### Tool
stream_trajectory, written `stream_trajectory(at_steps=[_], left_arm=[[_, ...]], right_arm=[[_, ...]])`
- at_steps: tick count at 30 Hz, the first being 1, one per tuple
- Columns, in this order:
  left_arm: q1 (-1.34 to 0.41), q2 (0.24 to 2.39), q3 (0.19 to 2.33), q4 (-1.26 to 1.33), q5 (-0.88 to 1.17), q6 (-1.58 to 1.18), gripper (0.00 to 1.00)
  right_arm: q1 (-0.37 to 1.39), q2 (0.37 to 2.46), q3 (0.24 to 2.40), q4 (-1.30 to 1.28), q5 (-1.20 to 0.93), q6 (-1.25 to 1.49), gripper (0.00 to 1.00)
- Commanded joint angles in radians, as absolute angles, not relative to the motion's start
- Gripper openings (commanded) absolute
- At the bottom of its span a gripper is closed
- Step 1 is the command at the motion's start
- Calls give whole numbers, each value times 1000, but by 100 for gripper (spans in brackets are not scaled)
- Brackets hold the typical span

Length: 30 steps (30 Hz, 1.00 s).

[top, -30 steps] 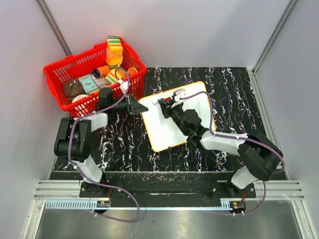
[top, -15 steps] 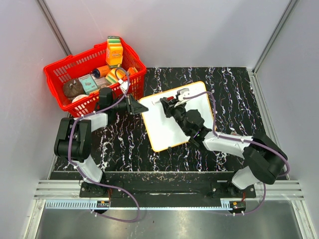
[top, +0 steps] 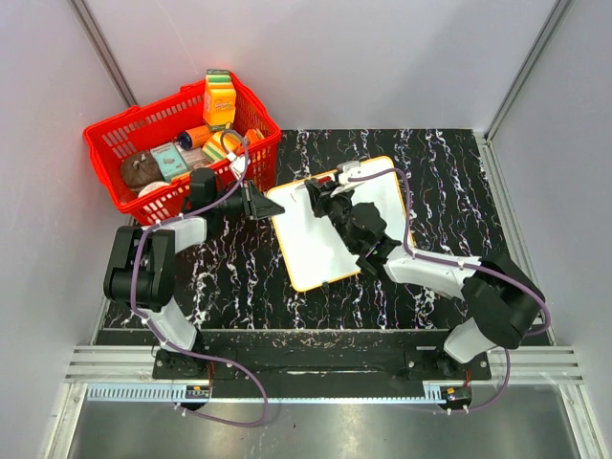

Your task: Write a sentence on the whiteboard

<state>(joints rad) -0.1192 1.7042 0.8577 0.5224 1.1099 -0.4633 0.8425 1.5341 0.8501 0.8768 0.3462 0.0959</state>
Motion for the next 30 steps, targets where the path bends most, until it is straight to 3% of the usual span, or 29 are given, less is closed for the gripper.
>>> stream_trajectory(at_steps=[1, 30], left_arm=[[-149, 1746, 831, 505, 1080, -273, 0], [-150, 1750, 836, 492, 1080, -267, 0]], right_arm=[[833, 1549, 891, 887, 370, 112, 0], [804, 1555, 827, 861, 359, 189, 0]])
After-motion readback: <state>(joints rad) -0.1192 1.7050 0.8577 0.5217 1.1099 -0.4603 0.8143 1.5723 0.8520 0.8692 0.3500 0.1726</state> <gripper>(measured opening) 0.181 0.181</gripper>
